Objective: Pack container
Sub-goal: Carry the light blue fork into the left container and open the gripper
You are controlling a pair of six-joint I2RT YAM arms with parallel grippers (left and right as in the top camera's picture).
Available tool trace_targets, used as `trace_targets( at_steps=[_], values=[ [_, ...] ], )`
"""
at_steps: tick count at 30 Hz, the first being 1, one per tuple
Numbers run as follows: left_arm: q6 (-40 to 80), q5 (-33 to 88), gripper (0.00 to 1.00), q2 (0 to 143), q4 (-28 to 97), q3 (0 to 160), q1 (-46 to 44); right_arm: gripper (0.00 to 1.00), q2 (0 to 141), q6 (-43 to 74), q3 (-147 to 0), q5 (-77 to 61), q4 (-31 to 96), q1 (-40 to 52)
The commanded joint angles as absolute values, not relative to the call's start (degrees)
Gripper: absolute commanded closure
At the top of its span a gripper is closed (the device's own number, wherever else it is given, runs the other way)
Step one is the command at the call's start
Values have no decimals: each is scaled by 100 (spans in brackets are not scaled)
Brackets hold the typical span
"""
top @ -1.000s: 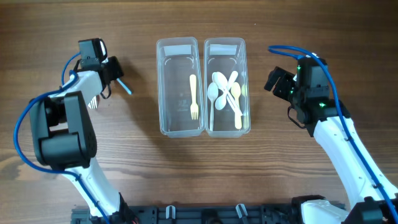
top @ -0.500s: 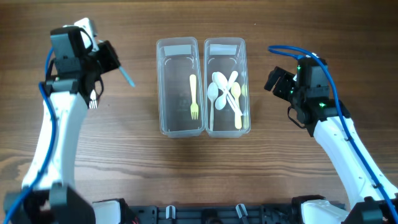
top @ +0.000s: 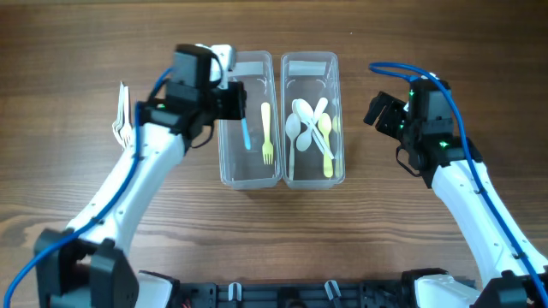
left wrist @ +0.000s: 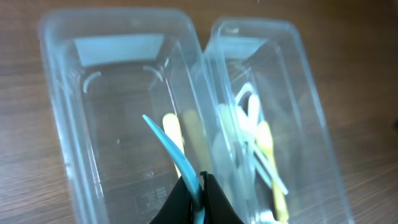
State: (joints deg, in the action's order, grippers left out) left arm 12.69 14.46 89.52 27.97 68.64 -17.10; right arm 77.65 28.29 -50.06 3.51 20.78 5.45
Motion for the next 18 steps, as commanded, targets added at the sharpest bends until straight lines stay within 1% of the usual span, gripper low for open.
trace_targets(
  at_steps=[1, 2, 5, 6, 9, 11, 14, 18],
  values=[
    [1175, 814, 53, 9056, 2722, 6869, -1780, 0, 7787, 2862, -5004, 471, 2060, 550],
    [1175, 803, 37, 9063, 2689, 6869, -1778, 0, 7787, 2862, -5004, 471, 2060, 550],
    [1055, 801, 32, 9065, 2589, 6869, -1780, 0, 7787, 2862, -5004, 471, 2060, 550],
    [978, 801, 28, 9065, 2554, 6871, -1778, 0, 7787, 2860, -5004, 473, 2060, 550],
    [915, 694, 27, 9008, 2451, 6875, -1758, 0, 7787, 2860, -5004, 471, 2060, 550],
    [915, 377, 28, 8879, 2449, 6925, -1715, 0, 7787, 2860, -5004, 473, 2060, 550],
    [917, -464, 28, 8538, 2561, 6973, -1605, 0, 7787, 2860, -5004, 471, 2060, 550],
    [921, -1660, 28, 8128, 3059, 6973, -1387, 0, 7787, 2862, -5004, 471, 2060, 550]
  ],
)
